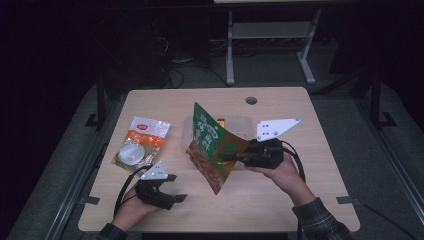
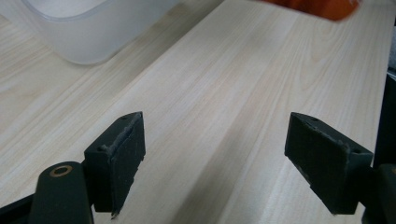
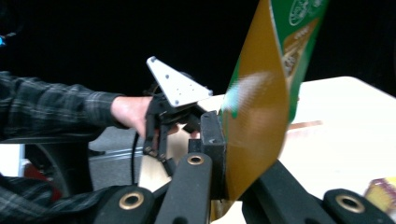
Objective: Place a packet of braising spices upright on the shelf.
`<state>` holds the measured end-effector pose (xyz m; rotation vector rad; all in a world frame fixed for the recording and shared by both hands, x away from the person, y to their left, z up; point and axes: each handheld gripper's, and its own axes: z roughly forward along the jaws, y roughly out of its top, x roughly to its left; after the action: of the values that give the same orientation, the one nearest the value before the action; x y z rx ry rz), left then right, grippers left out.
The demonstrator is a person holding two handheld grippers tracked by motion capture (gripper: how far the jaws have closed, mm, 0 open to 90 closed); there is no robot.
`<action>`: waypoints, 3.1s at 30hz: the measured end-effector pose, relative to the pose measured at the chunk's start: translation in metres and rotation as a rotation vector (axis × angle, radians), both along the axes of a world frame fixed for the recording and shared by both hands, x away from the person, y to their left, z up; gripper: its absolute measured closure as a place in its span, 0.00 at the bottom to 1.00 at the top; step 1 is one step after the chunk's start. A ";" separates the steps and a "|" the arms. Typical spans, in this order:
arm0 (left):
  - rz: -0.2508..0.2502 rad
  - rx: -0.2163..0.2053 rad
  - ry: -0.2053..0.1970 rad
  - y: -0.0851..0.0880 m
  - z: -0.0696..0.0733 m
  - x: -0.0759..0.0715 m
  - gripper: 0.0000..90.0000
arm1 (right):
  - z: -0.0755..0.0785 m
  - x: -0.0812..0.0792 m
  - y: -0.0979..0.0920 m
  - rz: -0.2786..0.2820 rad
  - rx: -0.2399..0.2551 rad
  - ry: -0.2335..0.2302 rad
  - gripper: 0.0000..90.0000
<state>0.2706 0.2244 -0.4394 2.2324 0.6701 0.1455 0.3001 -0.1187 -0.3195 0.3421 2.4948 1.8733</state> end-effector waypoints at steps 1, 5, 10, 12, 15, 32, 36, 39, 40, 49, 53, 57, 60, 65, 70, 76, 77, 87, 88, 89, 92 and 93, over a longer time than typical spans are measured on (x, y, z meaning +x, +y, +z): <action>0.004 -0.005 0.007 0.000 -0.001 0.000 0.22 | 0.002 0.002 0.001 -0.010 0.000 -0.005 1.00; 0.008 -0.003 0.004 0.001 -0.003 0.002 0.22 | 0.007 0.012 0.005 -0.039 -0.009 -0.017 1.00; 0.013 -0.001 0.006 0.003 -0.006 0.005 0.22 | 0.012 0.028 0.010 -0.065 -0.012 -0.030 1.00; 0.015 -0.004 0.010 0.003 -0.007 0.005 0.21 | 0.014 0.035 0.012 -0.079 -0.011 -0.029 1.00; 0.015 -0.006 0.014 0.002 -0.008 0.005 0.21 | 0.017 0.045 0.014 -0.097 -0.012 -0.021 1.00; 0.004 0.005 0.016 0.001 -0.009 0.007 0.20 | 0.019 0.091 0.030 -0.170 -0.044 -0.009 1.00; 0.004 0.008 0.017 0.002 -0.010 0.007 0.20 | 0.015 0.098 0.031 -0.187 -0.055 -0.007 1.00; 0.002 0.013 0.020 0.001 -0.010 0.007 0.20 | 0.013 0.101 0.031 -0.188 -0.063 -0.001 1.00; -0.001 0.015 0.020 0.001 -0.011 0.007 0.20 | 0.010 0.103 0.031 -0.195 -0.070 0.004 1.00; -0.006 0.027 0.032 0.000 -0.011 0.006 0.20 | 0.001 0.110 0.035 -0.209 -0.101 0.009 1.00; -0.007 0.027 0.032 -0.001 -0.011 0.006 0.20 | -0.003 0.114 0.038 -0.212 -0.110 0.012 1.00; -0.006 0.026 0.034 -0.001 -0.012 0.006 0.20 | -0.007 0.116 0.040 -0.210 -0.122 0.019 1.00; -0.007 0.024 0.033 -0.001 -0.012 0.006 0.20 | -0.012 0.118 0.041 -0.209 -0.131 0.025 1.00; -0.016 0.031 0.033 -0.001 -0.012 0.007 0.20 | -0.018 0.119 0.044 -0.213 -0.154 0.036 1.00; -0.015 0.031 0.034 -0.001 -0.012 0.007 0.20 | -0.021 0.120 0.049 -0.206 -0.171 0.037 1.00; -0.016 0.032 0.037 -0.002 -0.013 0.006 0.20 | -0.023 0.120 0.052 -0.200 -0.180 0.040 1.00; -0.016 0.032 0.038 -0.002 -0.013 0.006 0.20 | -0.023 0.120 0.052 -0.200 -0.180 0.040 1.00; -0.018 0.037 0.037 -0.002 -0.013 0.006 0.20 | -0.026 0.117 0.057 -0.203 -0.212 0.035 0.94; -0.018 0.037 0.038 -0.002 -0.014 0.006 0.20 | -0.025 0.116 0.057 -0.203 -0.205 0.035 0.89; -0.019 0.038 0.039 -0.002 -0.014 0.007 0.20 | -0.024 0.116 0.056 -0.204 -0.201 0.036 0.84; -0.019 0.037 0.042 -0.002 -0.014 0.007 0.20 | -0.022 0.113 0.055 -0.209 -0.199 0.038 0.71; -0.020 0.039 0.041 -0.003 -0.014 0.007 0.20 | -0.022 0.112 0.055 -0.214 -0.204 0.034 0.65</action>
<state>0.2772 0.2219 -0.4530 2.2844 0.6717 0.1041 0.4126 -0.0634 -0.3412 0.6127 2.5237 1.5336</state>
